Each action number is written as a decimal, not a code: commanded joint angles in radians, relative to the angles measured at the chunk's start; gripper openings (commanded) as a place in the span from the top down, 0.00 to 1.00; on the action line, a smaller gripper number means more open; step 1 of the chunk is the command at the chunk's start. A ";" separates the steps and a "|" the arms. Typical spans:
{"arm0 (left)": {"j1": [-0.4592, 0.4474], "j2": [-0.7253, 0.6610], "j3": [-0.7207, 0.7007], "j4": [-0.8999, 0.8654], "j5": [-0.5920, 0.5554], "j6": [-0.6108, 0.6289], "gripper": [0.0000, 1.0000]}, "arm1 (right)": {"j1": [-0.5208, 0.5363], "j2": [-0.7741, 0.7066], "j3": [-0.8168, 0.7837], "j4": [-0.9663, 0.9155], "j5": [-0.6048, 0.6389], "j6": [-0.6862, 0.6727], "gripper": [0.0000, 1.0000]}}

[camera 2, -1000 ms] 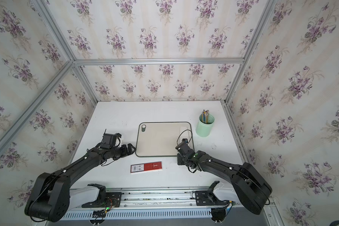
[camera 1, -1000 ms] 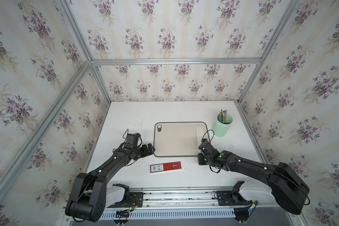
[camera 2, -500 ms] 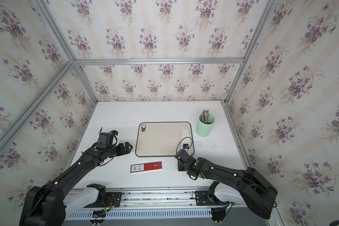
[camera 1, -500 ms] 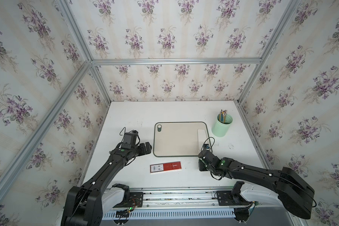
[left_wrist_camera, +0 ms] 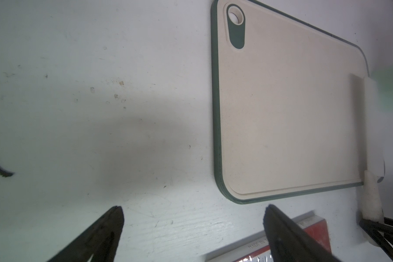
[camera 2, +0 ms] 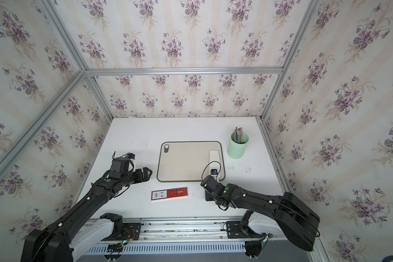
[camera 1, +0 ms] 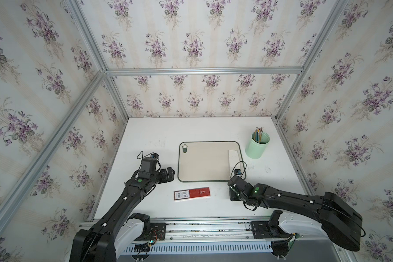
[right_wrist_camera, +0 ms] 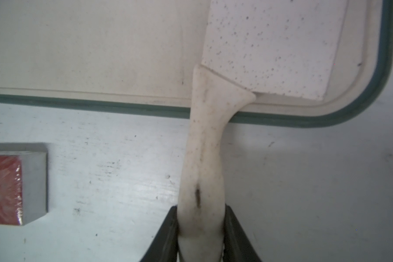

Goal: Align the knife with the edge of the cutting board
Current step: Place the knife at the edge of the cutting board.

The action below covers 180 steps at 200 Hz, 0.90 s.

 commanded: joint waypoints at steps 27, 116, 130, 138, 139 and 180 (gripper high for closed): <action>0.000 0.025 0.006 0.031 -0.008 0.002 0.00 | 0.001 -0.051 -0.002 -0.088 -0.031 0.028 1.00; 0.002 0.044 0.010 0.033 -0.005 0.002 0.01 | 0.002 -0.108 -0.007 -0.167 -0.072 0.073 1.00; 0.002 0.047 0.011 0.035 -0.004 0.005 0.00 | 0.001 -0.121 -0.012 -0.168 -0.068 0.079 1.00; 0.000 0.049 0.012 0.036 -0.004 0.005 0.00 | 0.001 -0.124 -0.012 -0.166 -0.061 0.082 1.00; 0.000 0.049 0.011 0.036 -0.004 0.005 0.01 | 0.001 -0.125 -0.013 -0.166 -0.059 0.081 1.00; 0.001 0.040 0.007 0.034 -0.005 0.003 0.00 | 0.001 -0.118 -0.012 -0.165 -0.071 0.074 1.00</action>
